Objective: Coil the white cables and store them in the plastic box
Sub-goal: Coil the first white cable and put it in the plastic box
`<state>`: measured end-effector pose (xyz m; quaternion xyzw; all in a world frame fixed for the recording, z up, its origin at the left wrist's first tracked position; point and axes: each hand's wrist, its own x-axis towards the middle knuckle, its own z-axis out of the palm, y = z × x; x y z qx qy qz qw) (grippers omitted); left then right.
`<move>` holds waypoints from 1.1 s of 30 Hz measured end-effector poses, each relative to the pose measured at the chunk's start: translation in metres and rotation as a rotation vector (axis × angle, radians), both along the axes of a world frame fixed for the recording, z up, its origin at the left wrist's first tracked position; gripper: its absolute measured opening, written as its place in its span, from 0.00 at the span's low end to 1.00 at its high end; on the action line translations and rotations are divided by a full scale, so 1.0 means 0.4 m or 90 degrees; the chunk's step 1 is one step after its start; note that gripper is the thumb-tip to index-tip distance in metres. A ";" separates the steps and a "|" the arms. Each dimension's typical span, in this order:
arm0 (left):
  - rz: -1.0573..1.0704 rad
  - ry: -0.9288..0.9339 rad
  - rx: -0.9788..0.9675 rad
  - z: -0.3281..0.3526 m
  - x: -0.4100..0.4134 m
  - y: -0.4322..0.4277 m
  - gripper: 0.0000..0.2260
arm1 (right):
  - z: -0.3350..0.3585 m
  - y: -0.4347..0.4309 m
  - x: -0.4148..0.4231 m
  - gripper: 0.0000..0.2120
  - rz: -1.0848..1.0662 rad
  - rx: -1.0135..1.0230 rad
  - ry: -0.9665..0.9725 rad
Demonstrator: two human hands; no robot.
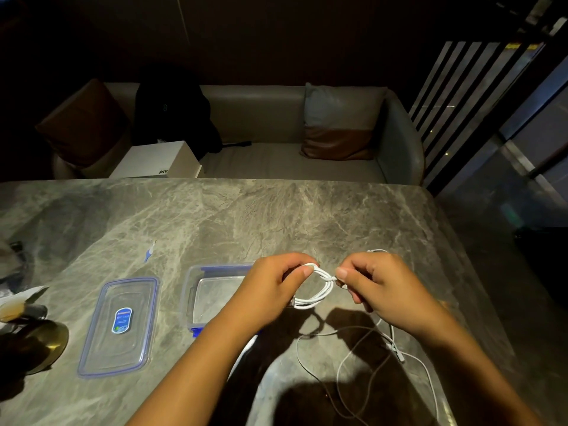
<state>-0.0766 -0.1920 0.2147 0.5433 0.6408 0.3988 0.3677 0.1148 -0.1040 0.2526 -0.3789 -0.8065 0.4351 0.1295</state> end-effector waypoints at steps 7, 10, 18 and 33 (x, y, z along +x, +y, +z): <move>0.045 -0.228 -0.052 0.001 0.007 0.003 0.07 | -0.008 -0.003 -0.005 0.13 -0.077 -0.143 0.106; 0.084 -0.347 -0.064 -0.002 0.018 0.001 0.08 | -0.019 -0.015 -0.022 0.10 -0.151 -0.222 0.171; 0.178 -0.464 -0.039 -0.007 0.031 -0.010 0.07 | -0.046 -0.056 -0.074 0.11 -0.269 -0.476 0.268; 0.181 -0.540 -0.076 -0.001 0.023 -0.034 0.08 | -0.068 -0.055 -0.078 0.09 -0.272 -0.566 0.392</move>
